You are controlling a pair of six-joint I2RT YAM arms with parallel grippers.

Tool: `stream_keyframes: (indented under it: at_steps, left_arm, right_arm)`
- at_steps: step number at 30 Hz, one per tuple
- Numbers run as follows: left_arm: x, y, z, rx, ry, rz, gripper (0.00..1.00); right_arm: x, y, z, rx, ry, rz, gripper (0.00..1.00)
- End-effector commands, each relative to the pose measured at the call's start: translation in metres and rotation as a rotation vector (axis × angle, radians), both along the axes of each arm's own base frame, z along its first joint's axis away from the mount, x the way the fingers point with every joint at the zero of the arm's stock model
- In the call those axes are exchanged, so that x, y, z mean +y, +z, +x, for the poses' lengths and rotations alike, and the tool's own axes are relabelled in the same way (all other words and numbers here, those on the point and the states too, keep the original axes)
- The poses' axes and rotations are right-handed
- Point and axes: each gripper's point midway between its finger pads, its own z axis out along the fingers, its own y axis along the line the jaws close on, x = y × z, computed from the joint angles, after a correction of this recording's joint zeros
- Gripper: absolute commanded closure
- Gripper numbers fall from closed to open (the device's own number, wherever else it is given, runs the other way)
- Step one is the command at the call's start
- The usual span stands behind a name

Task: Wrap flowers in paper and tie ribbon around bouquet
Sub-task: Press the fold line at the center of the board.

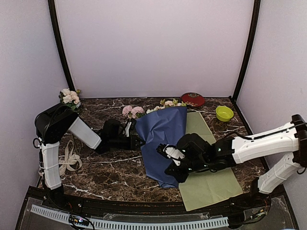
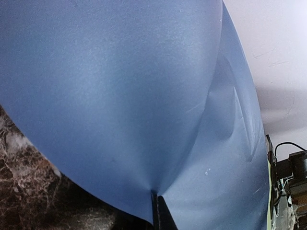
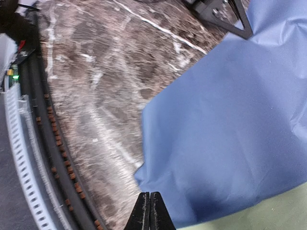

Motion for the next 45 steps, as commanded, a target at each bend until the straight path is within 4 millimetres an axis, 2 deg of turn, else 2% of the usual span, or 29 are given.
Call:
stream_keyframes:
  at_steps: [1, 4, 6, 13, 16, 20, 22, 25, 29, 31, 32, 35, 37, 42, 45]
  left_arm:
    - [0.013, -0.023, -0.003, 0.057, 0.021, 0.075, 1.0]
    - [0.013, -0.023, -0.003, 0.054, 0.022, 0.082, 1.0]
    - [0.014, -0.023, -0.002, 0.051, 0.023, 0.084, 1.0]
    - [0.014, -0.023, 0.0, 0.04, 0.018, 0.101, 1.0]
    - [0.014, -0.022, -0.001, 0.035, 0.016, 0.104, 1.0]
    - [0.013, -0.02, -0.001, 0.03, 0.01, 0.097, 1.0]
    - [0.011, -0.015, -0.001, 0.028, 0.003, 0.08, 1.0]
    - [0.006, -0.002, -0.002, 0.015, -0.008, 0.048, 1.0]
    - [-0.01, 0.022, -0.004, -0.042, -0.048, 0.028, 1.0]
    - [-0.017, 0.028, -0.006, -0.057, -0.065, 0.029, 1.0]
    - [-0.022, 0.028, -0.011, -0.059, -0.081, 0.027, 1.0]
    - [-0.023, 0.025, -0.011, -0.055, -0.08, 0.031, 1.0]
    - [-0.02, 0.019, -0.012, -0.046, -0.067, 0.05, 1.0]
    - [-0.008, 0.003, -0.008, -0.049, -0.023, 0.122, 1.0]
    - [-0.004, -0.001, -0.007, -0.055, -0.014, 0.145, 1.0]
  right_arm:
    - [-0.008, -0.051, 0.017, 0.016, -0.047, -0.167, 1.0]
    - [-0.027, -0.081, 0.009, 0.071, -0.065, -0.253, 1.0]
    - [-0.039, -0.091, 0.0, 0.111, -0.078, -0.272, 1.0]
    - [-0.067, -0.082, -0.03, 0.202, -0.125, -0.233, 1.0]
    - [-0.073, -0.061, -0.029, 0.185, -0.136, -0.206, 1.0]
    - [-0.064, -0.024, -0.007, 0.128, -0.164, -0.099, 0.98]
    - [-0.054, -0.017, 0.001, 0.107, -0.166, -0.079, 0.9]
    - [-0.043, -0.022, 0.008, 0.096, -0.163, -0.09, 0.83]
    - [-0.038, -0.026, 0.013, 0.109, -0.189, -0.077, 0.82]
    - [-0.035, -0.023, 0.013, 0.116, -0.189, -0.06, 0.81]
    - [-0.033, -0.021, 0.012, 0.12, -0.181, -0.051, 0.81]
    - [-0.025, -0.015, 0.011, 0.114, -0.14, -0.038, 0.78]
    - [-0.018, -0.019, 0.009, 0.099, -0.107, -0.068, 0.77]
    - [0.011, -0.014, 0.015, 0.056, -0.033, -0.067, 0.76]
    - [0.029, 0.005, 0.009, 0.056, 0.044, -0.005, 0.76]
